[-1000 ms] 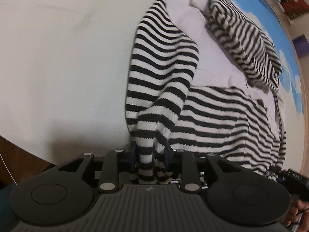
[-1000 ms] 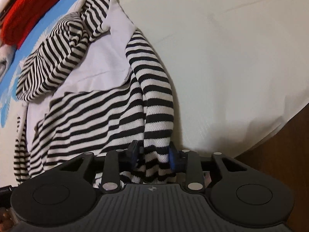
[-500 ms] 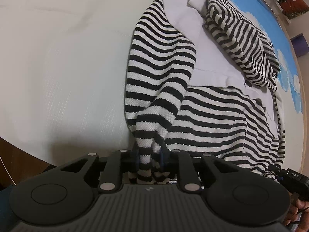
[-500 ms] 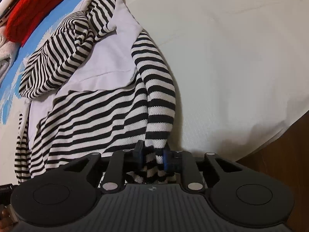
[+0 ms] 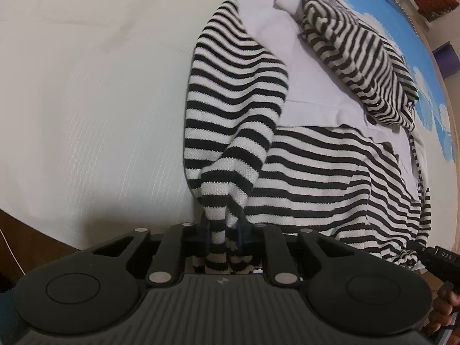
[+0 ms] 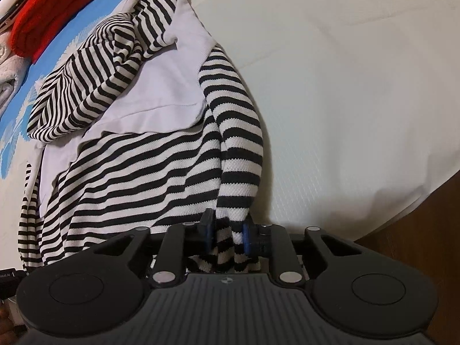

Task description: Fold small clothes

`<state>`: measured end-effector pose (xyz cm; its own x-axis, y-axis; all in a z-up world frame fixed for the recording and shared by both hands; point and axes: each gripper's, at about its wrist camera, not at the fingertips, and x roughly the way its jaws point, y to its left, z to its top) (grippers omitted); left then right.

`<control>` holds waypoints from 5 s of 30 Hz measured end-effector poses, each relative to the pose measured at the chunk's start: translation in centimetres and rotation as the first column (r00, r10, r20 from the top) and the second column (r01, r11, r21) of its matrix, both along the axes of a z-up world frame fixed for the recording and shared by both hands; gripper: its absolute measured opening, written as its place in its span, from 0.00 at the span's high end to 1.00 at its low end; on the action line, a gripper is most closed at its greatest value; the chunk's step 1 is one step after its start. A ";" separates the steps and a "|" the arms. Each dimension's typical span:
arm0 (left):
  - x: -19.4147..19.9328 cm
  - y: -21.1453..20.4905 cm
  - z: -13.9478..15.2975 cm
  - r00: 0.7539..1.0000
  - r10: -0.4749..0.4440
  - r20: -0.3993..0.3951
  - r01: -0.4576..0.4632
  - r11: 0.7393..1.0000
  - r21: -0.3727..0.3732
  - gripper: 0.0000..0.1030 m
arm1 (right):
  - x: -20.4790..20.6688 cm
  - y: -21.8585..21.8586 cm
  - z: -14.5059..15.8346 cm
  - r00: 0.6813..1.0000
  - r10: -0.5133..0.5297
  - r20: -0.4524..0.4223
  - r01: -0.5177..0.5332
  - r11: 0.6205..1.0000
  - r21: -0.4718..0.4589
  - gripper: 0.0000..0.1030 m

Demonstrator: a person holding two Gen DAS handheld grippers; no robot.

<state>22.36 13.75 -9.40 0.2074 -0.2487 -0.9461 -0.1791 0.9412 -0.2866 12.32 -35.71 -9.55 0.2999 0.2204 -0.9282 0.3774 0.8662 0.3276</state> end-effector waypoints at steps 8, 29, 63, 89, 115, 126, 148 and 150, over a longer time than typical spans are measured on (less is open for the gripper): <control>-2.9 -2.4 5.3 0.949 -0.226 0.218 0.178 0.959 0.221 0.92 | -0.9 -0.4 3.4 0.989 0.022 0.147 -0.021 1.000 -0.009 0.94; -3.1 -0.7 15.3 0.830 -0.259 0.494 0.142 0.955 0.262 0.93 | -7.1 -3.2 15.8 0.906 0.035 0.422 -0.074 0.994 0.076 0.97; 14.8 -7.2 3.5 0.808 -0.463 0.364 0.286 0.848 0.446 0.29 | 17.4 2.2 1.2 0.943 0.178 0.281 -0.156 0.983 -0.101 0.54; 22.6 -3.6 4.7 0.939 -0.052 0.341 -0.027 0.975 0.223 0.54 | 26.7 2.6 0.4 0.953 -0.048 0.300 0.070 0.996 -0.063 0.48; 9.9 -1.8 3.0 0.967 -0.008 0.255 -0.082 0.938 0.338 0.45 | 8.7 -1.4 0.8 0.941 -0.298 0.163 0.324 0.930 -0.175 0.34; 10.3 -1.3 1.6 0.965 -0.031 0.259 -0.082 0.906 0.414 0.98 | 8.7 -1.3 -1.0 0.961 -0.253 0.115 0.269 0.950 -0.158 0.86; 10.2 -4.0 4.6 0.924 -0.163 0.345 0.034 0.936 0.352 0.71 | 8.1 0.4 3.6 0.939 -0.154 0.308 0.242 0.931 -0.272 0.57; 10.3 -4.3 2.7 0.947 -0.161 0.279 0.076 0.953 0.293 0.66 | 8.7 0.4 1.4 0.968 -0.145 0.204 0.198 0.943 -0.266 0.56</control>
